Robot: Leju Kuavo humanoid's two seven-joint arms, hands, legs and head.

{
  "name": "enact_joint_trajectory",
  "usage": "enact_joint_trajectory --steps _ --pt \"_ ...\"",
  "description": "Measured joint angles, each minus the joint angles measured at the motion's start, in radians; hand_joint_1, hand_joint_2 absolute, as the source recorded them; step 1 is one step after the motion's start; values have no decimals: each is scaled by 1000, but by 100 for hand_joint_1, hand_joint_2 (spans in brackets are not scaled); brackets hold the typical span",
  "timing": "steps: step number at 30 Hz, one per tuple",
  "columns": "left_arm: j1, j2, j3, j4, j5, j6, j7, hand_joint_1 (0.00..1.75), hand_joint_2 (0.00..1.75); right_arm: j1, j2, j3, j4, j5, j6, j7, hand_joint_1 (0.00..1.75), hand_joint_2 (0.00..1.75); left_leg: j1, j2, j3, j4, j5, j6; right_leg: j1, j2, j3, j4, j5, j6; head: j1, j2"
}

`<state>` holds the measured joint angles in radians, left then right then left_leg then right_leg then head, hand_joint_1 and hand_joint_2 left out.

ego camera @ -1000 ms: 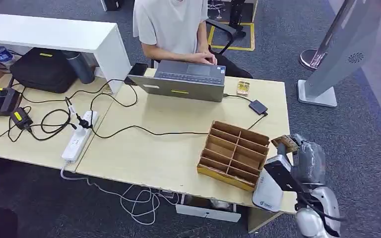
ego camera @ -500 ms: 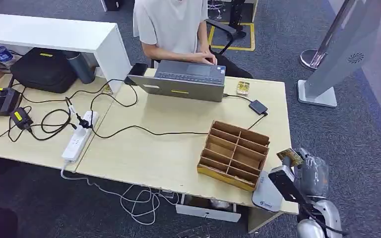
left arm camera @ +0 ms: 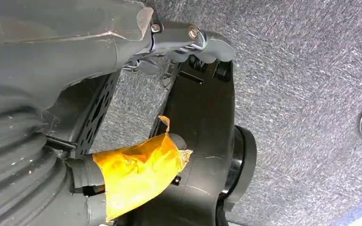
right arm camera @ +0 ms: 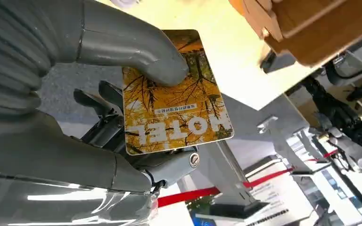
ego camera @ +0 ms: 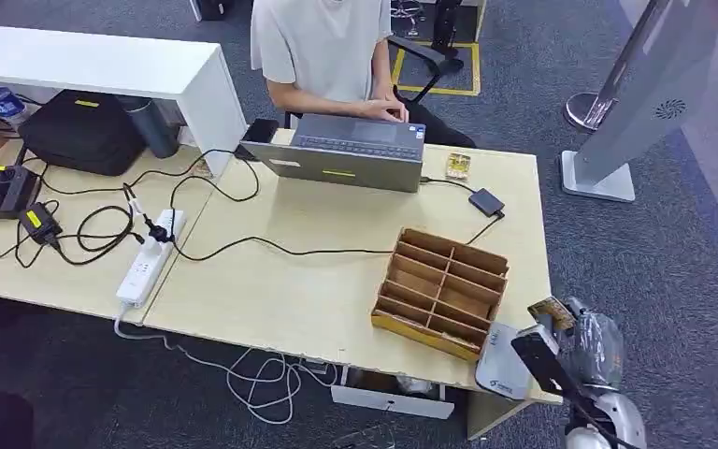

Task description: Pass the card to the sensor for recognition and then transmit it.

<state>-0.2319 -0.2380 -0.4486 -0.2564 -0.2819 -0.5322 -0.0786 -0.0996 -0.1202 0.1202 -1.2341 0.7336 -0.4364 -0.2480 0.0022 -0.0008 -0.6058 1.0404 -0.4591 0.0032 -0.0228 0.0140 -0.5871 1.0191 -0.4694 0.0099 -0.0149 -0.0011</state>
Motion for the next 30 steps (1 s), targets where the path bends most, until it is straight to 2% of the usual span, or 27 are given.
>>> enact_joint_trajectory --steps 15,24,30 --pt "1 2 0 0 -3 17 -3 0 175 47 22 -8 120 -15 -2 -52 175 175 0 0 0 0 0 0 0 0 0 0 0 0 0 0" --pt "1 2 0 0 -6 17 -3 0 175 22 48 -8 172 -4 -4 -74 175 175 0 0 0 0 0 0 0 0 1 0 0 0 0 0" --pt "1 2 0 0 -15 9 -3 0 175 -25 54 5 140 4 6 -63 175 175 0 0 -1 0 1 1 0 0 0 0 1 1 0 0"
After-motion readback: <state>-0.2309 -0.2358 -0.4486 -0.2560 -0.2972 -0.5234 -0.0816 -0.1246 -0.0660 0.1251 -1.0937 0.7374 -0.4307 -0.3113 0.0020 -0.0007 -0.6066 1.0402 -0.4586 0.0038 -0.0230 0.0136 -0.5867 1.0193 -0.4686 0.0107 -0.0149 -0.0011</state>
